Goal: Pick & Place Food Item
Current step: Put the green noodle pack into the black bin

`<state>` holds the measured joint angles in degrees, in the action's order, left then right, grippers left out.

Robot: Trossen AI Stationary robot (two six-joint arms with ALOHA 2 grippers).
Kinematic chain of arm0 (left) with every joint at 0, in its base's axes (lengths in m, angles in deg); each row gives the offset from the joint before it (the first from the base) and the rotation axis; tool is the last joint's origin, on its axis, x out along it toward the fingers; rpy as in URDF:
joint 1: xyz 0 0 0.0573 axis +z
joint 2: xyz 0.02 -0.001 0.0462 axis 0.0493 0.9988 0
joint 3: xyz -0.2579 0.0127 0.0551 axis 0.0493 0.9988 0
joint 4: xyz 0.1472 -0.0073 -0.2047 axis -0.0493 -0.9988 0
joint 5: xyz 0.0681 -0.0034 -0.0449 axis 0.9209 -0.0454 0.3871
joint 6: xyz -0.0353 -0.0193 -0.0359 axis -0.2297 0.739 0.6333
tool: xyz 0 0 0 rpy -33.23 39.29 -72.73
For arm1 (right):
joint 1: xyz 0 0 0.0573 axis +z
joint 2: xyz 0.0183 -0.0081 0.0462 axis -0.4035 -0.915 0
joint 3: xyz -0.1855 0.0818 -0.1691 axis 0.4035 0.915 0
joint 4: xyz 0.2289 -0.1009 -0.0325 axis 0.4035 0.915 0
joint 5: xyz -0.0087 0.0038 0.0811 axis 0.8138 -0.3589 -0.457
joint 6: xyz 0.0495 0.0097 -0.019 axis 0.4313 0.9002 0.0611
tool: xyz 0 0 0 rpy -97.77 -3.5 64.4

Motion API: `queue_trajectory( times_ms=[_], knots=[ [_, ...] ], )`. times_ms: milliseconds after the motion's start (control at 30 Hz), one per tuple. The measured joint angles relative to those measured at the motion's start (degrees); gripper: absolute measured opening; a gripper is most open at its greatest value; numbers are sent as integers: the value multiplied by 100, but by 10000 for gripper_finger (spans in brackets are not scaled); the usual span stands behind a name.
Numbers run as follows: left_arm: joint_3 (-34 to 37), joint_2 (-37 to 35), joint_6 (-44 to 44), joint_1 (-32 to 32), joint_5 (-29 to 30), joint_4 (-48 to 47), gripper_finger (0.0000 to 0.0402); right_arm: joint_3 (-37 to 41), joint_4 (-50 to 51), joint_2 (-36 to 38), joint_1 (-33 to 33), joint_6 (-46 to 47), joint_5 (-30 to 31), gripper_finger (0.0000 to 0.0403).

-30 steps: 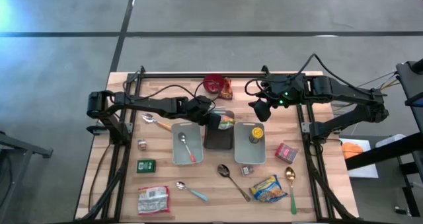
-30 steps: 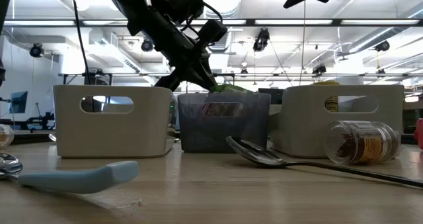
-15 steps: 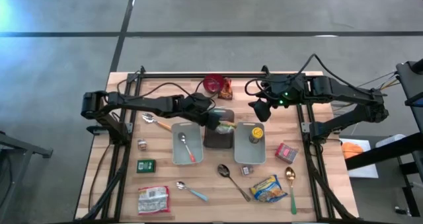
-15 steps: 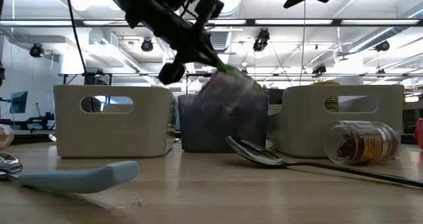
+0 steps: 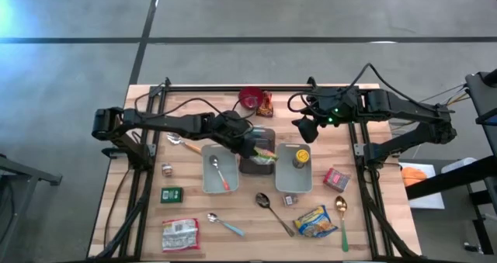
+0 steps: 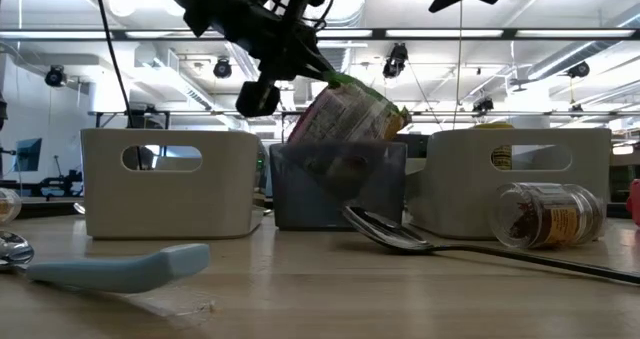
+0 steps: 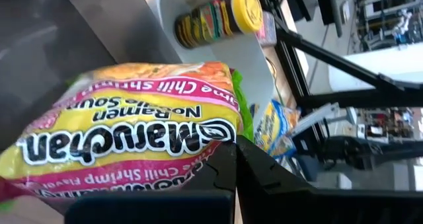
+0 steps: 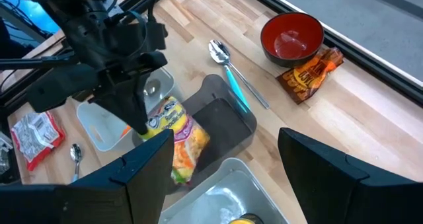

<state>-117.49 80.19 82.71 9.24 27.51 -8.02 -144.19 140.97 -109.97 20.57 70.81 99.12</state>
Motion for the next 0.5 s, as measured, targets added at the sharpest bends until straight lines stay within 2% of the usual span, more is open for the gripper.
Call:
queue_trajectory(
  times_ms=[167,500],
  knots=[
    [0,4,-2,-80,-241,13,0,0,0,0,0,8,0,267],
    [4,69,-204,-145,-234,184,0,0,-19,0,28,49,-2,267]
  ],
)
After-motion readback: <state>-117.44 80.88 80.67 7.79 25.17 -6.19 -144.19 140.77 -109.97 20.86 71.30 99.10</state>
